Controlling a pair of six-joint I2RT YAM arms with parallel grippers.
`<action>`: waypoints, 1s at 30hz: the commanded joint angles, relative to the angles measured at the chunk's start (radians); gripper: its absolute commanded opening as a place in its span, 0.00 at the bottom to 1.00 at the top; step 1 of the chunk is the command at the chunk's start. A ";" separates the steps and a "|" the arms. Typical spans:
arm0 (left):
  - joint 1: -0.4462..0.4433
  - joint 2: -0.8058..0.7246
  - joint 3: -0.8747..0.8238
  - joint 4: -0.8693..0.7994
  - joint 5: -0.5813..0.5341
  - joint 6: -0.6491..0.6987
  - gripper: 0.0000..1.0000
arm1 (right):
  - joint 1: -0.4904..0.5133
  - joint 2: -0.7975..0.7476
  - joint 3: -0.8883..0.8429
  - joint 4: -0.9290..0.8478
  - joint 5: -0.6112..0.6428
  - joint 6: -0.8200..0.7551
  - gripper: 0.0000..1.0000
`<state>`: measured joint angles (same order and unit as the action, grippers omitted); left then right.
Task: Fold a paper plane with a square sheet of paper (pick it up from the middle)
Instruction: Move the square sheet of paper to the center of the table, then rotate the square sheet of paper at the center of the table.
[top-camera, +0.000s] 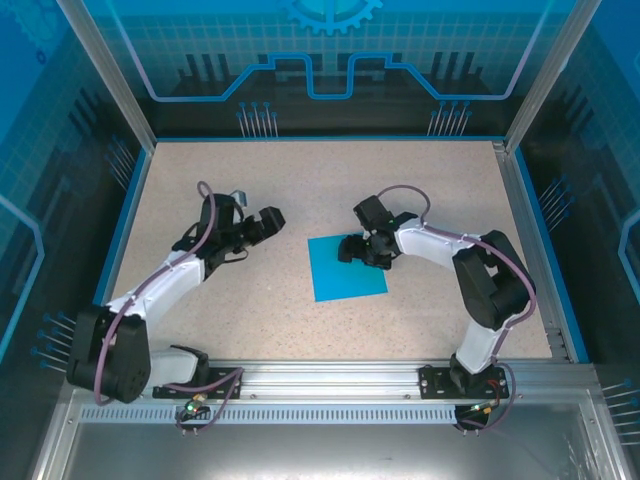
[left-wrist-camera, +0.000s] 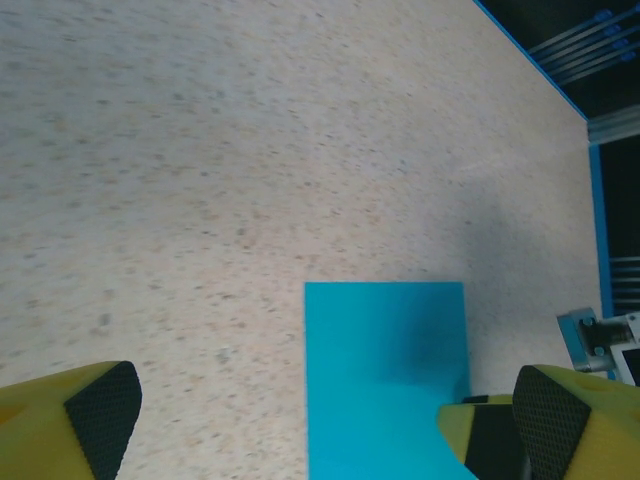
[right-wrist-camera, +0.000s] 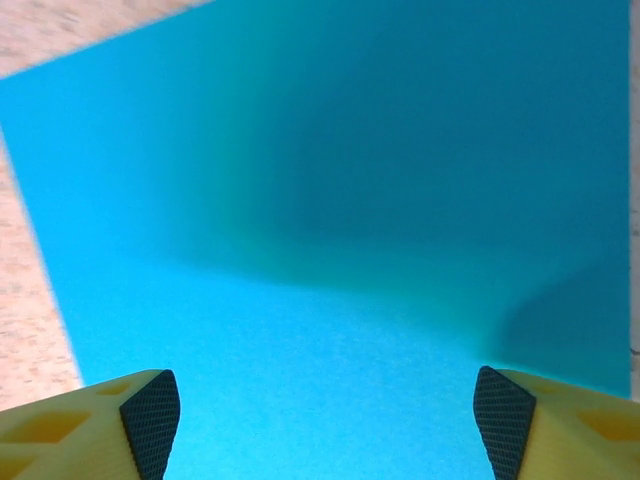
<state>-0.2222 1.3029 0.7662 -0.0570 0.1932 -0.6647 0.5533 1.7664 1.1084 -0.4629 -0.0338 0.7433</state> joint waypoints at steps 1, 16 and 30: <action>-0.006 0.066 0.025 0.003 0.106 -0.059 0.99 | 0.007 -0.001 0.088 -0.011 0.010 -0.056 0.81; -0.011 0.145 0.091 -0.056 0.189 -0.010 0.99 | -0.039 0.221 0.190 -0.033 -0.035 -0.038 0.79; -0.012 0.132 0.086 -0.062 0.184 0.001 0.99 | 0.038 0.073 0.115 0.020 0.144 0.128 0.82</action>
<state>-0.2256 1.4624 0.8295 -0.0998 0.3527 -0.6975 0.5781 1.8553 1.1496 -0.3523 0.0475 0.9482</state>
